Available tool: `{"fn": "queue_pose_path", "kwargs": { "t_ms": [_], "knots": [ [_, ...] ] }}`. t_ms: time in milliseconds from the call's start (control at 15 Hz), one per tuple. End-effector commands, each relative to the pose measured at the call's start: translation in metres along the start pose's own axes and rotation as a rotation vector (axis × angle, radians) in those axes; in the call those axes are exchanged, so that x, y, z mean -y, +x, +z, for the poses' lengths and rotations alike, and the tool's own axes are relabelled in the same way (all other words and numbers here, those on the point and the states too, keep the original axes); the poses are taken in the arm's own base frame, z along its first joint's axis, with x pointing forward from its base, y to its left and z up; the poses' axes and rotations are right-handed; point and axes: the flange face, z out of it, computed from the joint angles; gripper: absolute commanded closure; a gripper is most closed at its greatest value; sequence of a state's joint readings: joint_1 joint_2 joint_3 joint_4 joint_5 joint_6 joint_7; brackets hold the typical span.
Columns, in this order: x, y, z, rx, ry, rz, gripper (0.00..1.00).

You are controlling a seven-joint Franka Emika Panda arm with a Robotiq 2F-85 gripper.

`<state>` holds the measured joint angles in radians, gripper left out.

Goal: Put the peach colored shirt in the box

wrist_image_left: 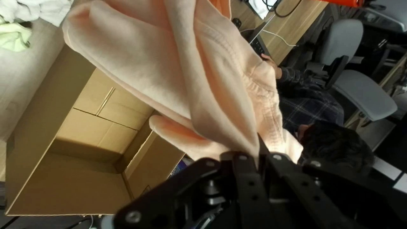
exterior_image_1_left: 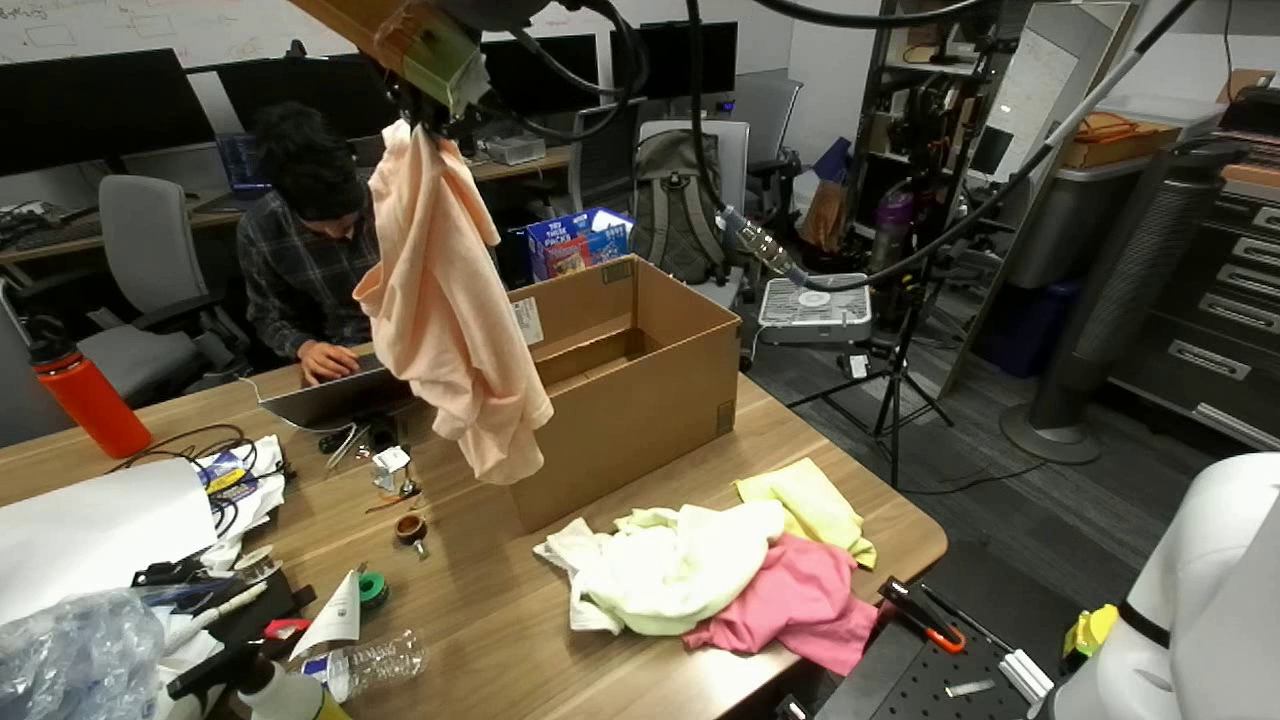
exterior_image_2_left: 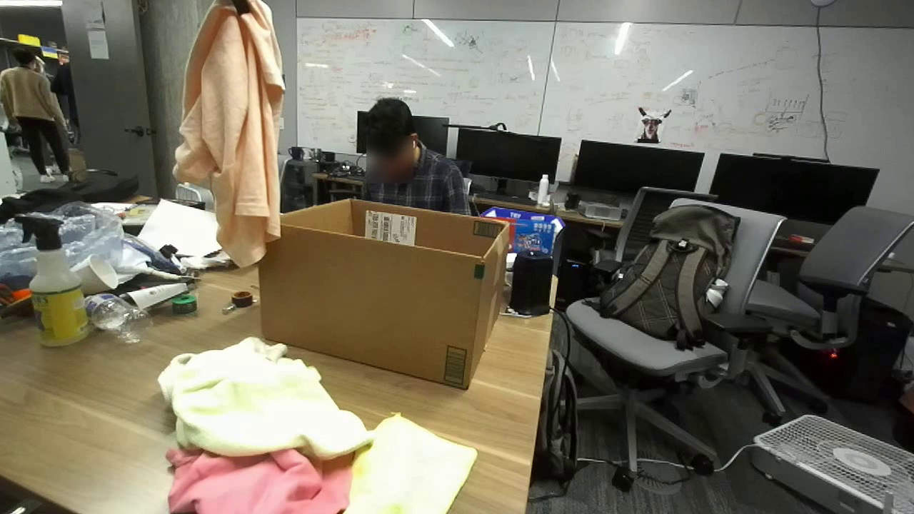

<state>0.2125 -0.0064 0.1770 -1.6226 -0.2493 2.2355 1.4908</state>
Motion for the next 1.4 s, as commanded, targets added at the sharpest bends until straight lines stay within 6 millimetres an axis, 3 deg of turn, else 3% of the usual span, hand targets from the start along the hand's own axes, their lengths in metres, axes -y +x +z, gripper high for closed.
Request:
{"fn": "queue_pose_path", "kwargs": {
  "t_ms": [0,800,1333],
  "knots": [
    [0.012,0.03,-0.014,-0.018,0.003,0.097,0.98],
    [0.027,0.121,-0.043,-0.08,-0.004,0.353,0.98],
    [0.035,0.15,-0.047,-0.103,0.0,0.451,0.98]
  ]
}}
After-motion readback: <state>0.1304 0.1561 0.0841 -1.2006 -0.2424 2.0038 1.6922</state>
